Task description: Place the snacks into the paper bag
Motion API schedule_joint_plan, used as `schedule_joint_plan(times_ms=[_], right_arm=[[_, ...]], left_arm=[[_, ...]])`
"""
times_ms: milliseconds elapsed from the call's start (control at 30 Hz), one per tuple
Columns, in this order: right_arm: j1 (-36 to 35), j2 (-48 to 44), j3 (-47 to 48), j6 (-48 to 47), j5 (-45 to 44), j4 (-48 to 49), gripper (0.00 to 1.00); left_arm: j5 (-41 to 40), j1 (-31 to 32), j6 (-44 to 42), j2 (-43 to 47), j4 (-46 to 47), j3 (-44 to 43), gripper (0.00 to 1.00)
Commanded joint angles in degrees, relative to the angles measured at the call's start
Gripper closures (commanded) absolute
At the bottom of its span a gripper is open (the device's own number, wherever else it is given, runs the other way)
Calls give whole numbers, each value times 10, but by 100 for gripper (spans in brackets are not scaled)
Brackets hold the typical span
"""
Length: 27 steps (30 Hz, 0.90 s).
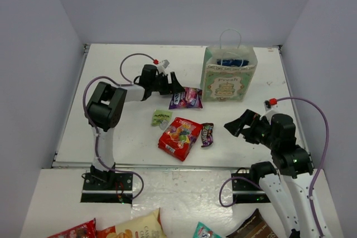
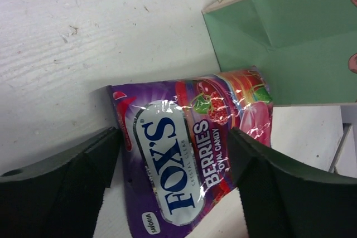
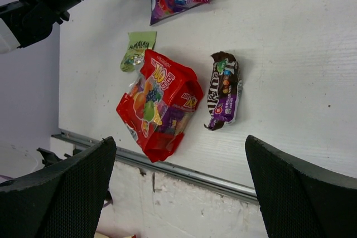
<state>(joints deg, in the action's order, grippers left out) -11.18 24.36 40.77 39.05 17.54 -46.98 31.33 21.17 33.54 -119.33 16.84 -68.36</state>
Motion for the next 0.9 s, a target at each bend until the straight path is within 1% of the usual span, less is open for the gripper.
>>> schedule_joint_plan(times_ms=[0,33,67,100,167,200,233,400,500,533,733,867], right_arm=[[1,6,-1,6,13,23,3],[2,5,0,6,13,22,3],[2,4,-1,6,13,23,3],[3,4,-1,6,13,22,3],[2,4,0,6,13,22,3],[2,4,0,6,13,22,3],[2,3,1,6,13,22,3],[2,2,1,7,13,21,3],[2,2,0,7,13,20,3],[2,2,-2,8,13,20,3],[2,6,-27,10,22,34,3],[3,1,-37,17,27,43,3]], left_arm=[[13,11,-19,-52,-102,7,21],[16,12,-21,-56,-106,5,27],[17,12,-22,-61,-109,-1,38],[18,13,-28,-64,-116,-4,60],[20,14,-30,-65,-117,-5,80],[21,14,-35,-66,-118,-5,95],[22,14,-37,-66,-119,-5,100],[40,9,-34,-51,-109,2,100],[70,-5,-9,-30,-74,18,100],[91,-9,-4,-24,-65,28,100],[148,-22,14,27,-48,44,100],[181,-26,53,69,-16,68,100]])
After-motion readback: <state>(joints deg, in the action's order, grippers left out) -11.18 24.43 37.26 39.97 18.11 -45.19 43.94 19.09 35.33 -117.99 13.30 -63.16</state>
